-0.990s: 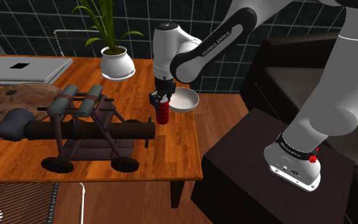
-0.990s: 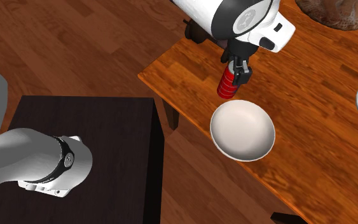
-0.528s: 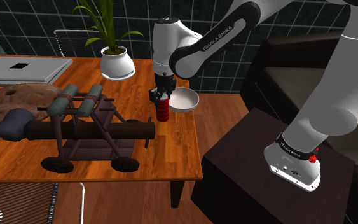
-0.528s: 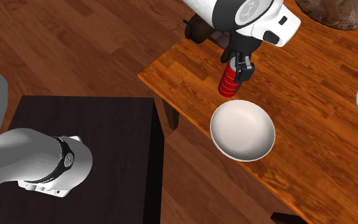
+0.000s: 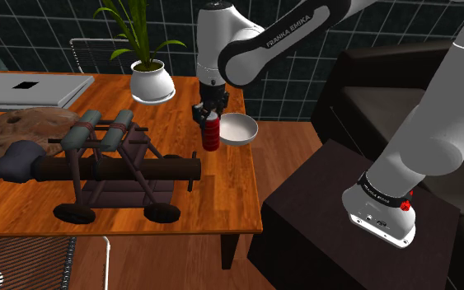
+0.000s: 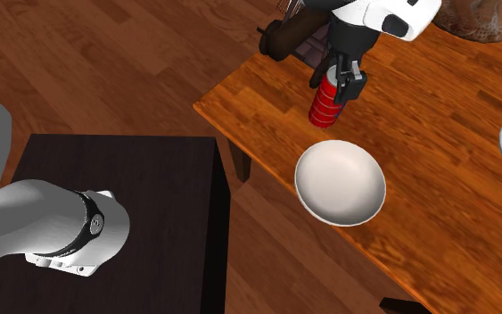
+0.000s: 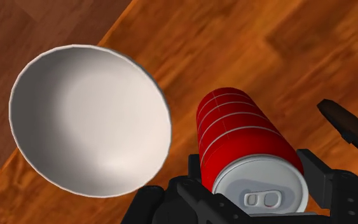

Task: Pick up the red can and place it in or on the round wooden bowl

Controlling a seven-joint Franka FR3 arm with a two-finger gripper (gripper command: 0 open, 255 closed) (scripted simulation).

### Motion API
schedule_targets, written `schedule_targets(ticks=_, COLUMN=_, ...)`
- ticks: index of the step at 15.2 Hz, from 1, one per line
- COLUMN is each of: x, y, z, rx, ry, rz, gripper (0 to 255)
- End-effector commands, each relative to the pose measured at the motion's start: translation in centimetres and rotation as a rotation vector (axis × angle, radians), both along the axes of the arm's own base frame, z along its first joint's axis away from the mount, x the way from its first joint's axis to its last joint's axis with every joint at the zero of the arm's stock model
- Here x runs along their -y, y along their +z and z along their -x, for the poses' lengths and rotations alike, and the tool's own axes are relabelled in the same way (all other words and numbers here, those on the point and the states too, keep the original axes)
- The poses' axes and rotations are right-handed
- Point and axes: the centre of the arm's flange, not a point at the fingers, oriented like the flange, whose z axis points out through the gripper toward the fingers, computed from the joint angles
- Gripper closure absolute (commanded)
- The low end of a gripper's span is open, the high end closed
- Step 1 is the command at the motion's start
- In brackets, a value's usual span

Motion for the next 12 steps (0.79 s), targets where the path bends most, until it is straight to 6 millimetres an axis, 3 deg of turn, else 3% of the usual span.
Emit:
schedule_targets(ticks=1, x=0.0, y=1.2, z=0.0, rx=0.000, ry=0.000, rz=0.000, gripper=255)
schedule_targets(ticks=12, x=0.0, y=7.0, z=0.0, rx=0.000, ry=0.000, rz=0.000, gripper=255)
